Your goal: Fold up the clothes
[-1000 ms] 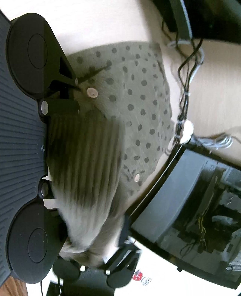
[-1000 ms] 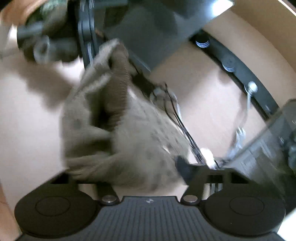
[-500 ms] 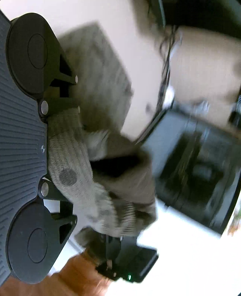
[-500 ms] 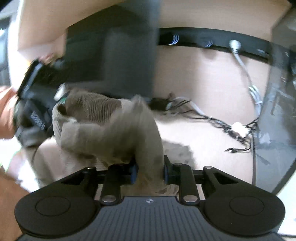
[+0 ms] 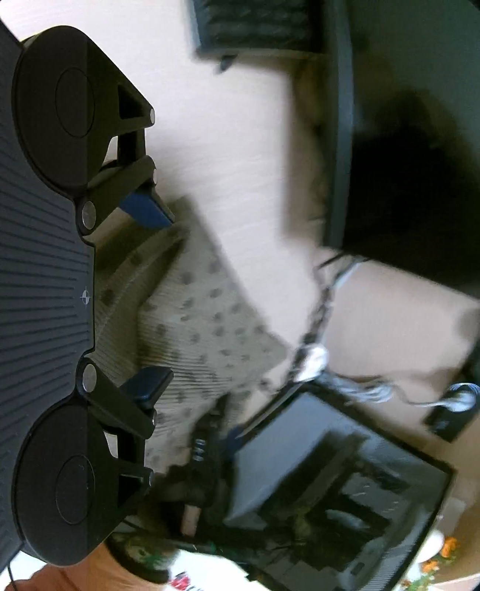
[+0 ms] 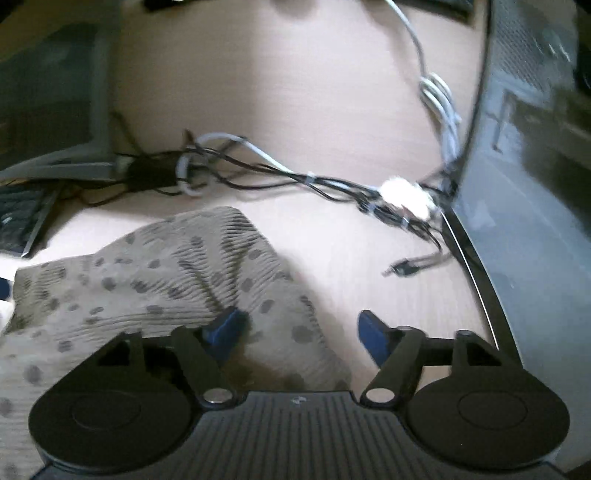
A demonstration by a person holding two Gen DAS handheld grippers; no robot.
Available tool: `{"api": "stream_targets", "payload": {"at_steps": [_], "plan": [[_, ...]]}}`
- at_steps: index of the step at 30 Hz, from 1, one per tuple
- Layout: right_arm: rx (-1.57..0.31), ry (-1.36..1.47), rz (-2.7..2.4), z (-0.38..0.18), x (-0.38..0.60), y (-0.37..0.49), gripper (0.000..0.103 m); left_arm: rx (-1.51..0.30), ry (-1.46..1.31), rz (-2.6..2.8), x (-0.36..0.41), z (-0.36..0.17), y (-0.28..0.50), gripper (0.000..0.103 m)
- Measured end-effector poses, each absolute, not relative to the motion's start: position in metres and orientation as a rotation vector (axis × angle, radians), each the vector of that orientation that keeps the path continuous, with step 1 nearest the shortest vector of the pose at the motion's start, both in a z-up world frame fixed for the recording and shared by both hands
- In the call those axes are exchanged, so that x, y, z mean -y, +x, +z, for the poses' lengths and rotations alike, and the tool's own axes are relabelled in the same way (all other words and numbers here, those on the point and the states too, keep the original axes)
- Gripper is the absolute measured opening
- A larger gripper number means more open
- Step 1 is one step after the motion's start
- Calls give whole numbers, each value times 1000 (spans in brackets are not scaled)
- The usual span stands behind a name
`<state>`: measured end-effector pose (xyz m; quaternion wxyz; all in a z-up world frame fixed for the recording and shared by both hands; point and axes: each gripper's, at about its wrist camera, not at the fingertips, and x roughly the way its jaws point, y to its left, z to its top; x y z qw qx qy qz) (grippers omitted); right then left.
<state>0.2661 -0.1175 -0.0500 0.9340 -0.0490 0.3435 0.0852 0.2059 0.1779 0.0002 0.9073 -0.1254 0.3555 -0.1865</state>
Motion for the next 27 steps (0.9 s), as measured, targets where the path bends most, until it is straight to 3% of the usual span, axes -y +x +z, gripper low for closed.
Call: {"api": "stream_targets", "payload": {"at_steps": [2, 5, 11, 15, 18, 27], "plan": [[-715, -76, 152, -46, 121, 263, 80, -653, -266, -381, -182, 17, 204, 93], [-683, -114, 153, -36, 117, 246, 84, -644, -233, -487, -169, 22, 218, 94], [-612, -43, 120, -5, 123, 188, 95, -806, -171, -546, -127, -30, 275, 92], [-710, 46, 150, -12, 127, 165, 94, -888, -263, -578, -126, -56, 289, 93], [-730, -37, 78, -26, 124, 179, 89, -915, -287, -604, -121, -57, 273, 93], [-627, -261, -1, -19, 116, 254, 88, -892, -365, -929, -70, -27, 187, 94]]}}
